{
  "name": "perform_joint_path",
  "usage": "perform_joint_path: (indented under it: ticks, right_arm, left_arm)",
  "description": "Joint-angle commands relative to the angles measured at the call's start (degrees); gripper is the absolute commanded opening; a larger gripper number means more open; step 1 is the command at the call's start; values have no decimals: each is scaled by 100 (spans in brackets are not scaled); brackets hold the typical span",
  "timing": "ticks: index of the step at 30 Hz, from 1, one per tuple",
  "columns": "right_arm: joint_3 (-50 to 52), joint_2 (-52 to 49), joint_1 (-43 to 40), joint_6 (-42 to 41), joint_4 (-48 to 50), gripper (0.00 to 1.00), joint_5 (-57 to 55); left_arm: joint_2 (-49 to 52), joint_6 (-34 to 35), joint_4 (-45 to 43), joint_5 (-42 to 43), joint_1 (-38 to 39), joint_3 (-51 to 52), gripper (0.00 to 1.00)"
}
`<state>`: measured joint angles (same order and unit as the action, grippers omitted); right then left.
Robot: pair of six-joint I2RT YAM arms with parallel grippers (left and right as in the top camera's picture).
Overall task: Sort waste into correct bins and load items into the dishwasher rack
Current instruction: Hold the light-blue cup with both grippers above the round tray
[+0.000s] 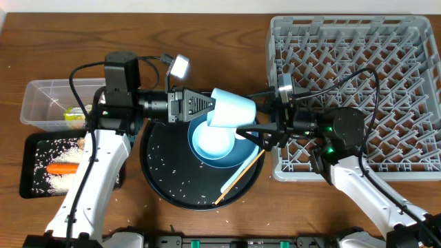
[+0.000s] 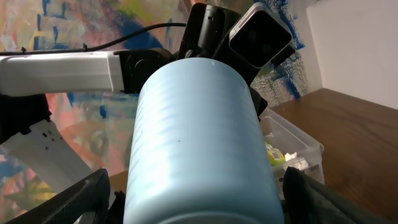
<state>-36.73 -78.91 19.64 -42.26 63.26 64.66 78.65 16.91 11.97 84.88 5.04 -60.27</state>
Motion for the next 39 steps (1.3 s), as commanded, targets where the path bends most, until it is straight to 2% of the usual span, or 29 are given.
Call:
perform_joint_path:
  ticks: [1,10,18,25,32,39]
  right_arm:
    - [-94,4,144,125,11,82,-103]
    - [-94,2,291,317,9,80,-278]
    - [-94,2,278,337,9,68,-278]
    - [-94,2,240,334,11,67,-275]
    - [-94,4,240,332,42,57,-273]
    - [-94,4,173,293,61,42,-273]
  left_arm:
    - [-31,31,-11,13,-9,-70,6]
    - [-31,31,-9,15,-9,-70,6]
    - [-31,31,-7,15,-9,-70,6]
    - [-31,31,-9,13,-9,-70,6]
    - [-31,28,-9,13,-9,-70,6]
    - [-31,28,-9,13,-9,-70,6]
